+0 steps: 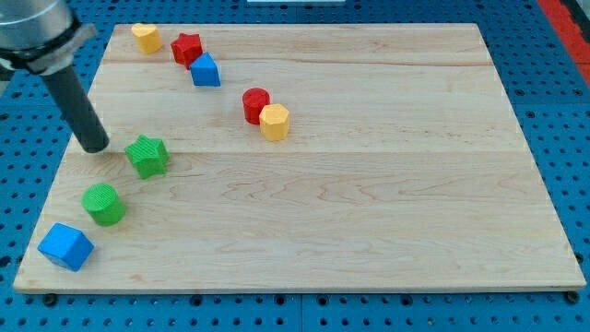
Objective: Move the yellow hexagon below the blue triangle
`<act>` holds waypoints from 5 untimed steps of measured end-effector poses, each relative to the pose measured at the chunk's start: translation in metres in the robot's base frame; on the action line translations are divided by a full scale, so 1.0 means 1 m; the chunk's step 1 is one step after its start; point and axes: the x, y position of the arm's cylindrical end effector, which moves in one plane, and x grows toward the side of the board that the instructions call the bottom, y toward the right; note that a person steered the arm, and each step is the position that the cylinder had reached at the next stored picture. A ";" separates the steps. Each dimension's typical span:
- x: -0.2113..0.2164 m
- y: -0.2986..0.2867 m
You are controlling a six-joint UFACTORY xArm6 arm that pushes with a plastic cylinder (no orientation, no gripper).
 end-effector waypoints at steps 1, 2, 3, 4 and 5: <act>-0.040 0.031; -0.053 0.068; -0.055 0.074; -0.063 0.089; -0.052 0.113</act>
